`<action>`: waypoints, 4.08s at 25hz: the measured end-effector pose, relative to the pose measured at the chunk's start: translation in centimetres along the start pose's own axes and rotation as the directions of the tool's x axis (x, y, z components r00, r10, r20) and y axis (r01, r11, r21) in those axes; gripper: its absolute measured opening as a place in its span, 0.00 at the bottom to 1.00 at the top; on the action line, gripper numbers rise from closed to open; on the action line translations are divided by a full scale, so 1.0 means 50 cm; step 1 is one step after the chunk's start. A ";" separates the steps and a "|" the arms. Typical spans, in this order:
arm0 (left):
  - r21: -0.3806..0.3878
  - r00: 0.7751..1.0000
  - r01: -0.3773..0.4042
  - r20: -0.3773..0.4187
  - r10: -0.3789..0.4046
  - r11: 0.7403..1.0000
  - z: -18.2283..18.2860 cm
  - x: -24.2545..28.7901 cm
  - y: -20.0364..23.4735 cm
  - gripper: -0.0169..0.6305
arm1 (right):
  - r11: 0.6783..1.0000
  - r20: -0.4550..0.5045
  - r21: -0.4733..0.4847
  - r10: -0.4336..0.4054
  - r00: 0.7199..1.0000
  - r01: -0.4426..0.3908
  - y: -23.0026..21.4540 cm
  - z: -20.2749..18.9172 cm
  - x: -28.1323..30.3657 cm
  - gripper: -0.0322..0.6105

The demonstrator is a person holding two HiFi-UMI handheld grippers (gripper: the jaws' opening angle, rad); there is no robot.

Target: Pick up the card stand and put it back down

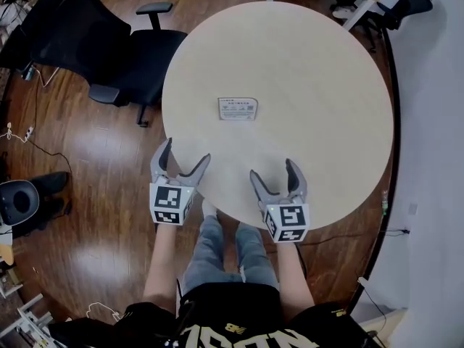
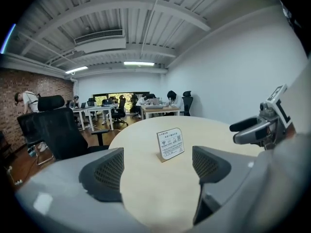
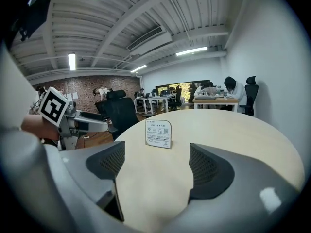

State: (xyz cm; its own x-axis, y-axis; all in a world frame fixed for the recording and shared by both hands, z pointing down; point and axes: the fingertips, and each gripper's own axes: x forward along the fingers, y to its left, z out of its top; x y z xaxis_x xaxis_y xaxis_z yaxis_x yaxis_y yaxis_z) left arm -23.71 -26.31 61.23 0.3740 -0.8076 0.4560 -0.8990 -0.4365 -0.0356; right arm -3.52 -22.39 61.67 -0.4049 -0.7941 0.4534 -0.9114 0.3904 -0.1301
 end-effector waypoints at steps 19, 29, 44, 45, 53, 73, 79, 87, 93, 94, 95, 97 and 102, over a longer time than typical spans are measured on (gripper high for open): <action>-0.043 0.807 0.590 -0.004 -0.590 0.807 -0.023 0.218 0.090 0.97 | 1.000 0.039 0.012 0.000 0.999 0.000 -0.081 -0.019 0.096 0.63; 0.039 0.711 0.703 -0.019 -0.702 0.710 0.015 0.333 -0.039 0.74 | 1.000 0.082 0.024 -0.018 0.996 0.016 -0.096 0.000 0.088 0.63; 0.000 0.565 0.825 -0.039 -0.824 0.565 0.001 0.387 -0.208 0.05 | 0.998 0.091 0.040 -0.048 0.995 0.045 -0.142 0.013 0.049 0.63; -0.004 0.555 0.831 -0.038 -0.831 0.556 0.006 0.377 -0.216 0.05 | 0.998 0.092 0.039 -0.047 0.995 0.043 -0.139 0.021 0.043 0.63; 0.029 0.548 0.834 0.062 -0.834 0.550 0.208 0.287 -0.230 0.05 | 0.999 0.204 0.004 -0.047 0.978 0.047 -0.123 0.171 0.007 0.63; 0.066 0.521 0.851 0.023 -0.853 0.521 0.663 -0.187 -0.153 0.05 | 0.995 0.463 -0.059 0.098 0.881 -0.079 0.002 0.630 -0.230 0.63; 0.119 0.641 0.757 0.052 -0.766 0.642 0.724 -0.278 -0.086 0.05 | 0.989 0.514 -0.110 0.140 0.846 -0.097 0.051 0.692 -0.255 0.63; 0.187 0.763 0.623 0.070 -0.643 0.759 0.760 -0.383 -0.011 0.05 | 0.985 0.511 -0.141 0.156 0.845 -0.097 0.076 0.735 -0.286 0.63; 0.260 0.922 0.247 0.232 -0.309 0.933 0.747 -0.386 0.074 0.05 | 0.990 0.538 -0.077 0.142 0.831 -0.120 0.070 0.733 -0.279 0.63; 0.256 0.929 0.197 0.261 -0.264 0.946 0.738 -0.381 0.080 0.05 | 0.990 0.533 -0.076 0.143 0.834 -0.121 0.072 0.728 -0.271 0.63; 0.242 0.929 0.162 0.288 -0.230 0.957 0.728 -0.375 0.082 0.05 | 0.990 0.526 -0.077 0.144 0.838 -0.121 0.075 0.723 -0.262 0.63; 0.204 0.920 0.126 0.342 -0.192 0.971 0.708 -0.362 0.071 0.05 | 0.990 0.514 -0.082 0.144 0.846 -0.118 0.080 0.713 -0.248 0.63; 0.156 0.899 0.059 0.420 -0.120 0.986 0.655 -0.330 0.021 0.05 | 0.993 0.494 -0.077 0.118 0.861 -0.092 0.081 0.687 -0.235 0.63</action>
State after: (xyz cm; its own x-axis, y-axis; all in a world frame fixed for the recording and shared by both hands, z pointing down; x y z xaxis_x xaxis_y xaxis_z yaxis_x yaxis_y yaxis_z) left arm -23.35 -26.40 24.53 0.5404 -0.8405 0.0406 -0.8287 -0.5399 -0.1473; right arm -5.00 -27.48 25.55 -0.4931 -0.8679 -0.0605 -0.8617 0.4968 -0.1032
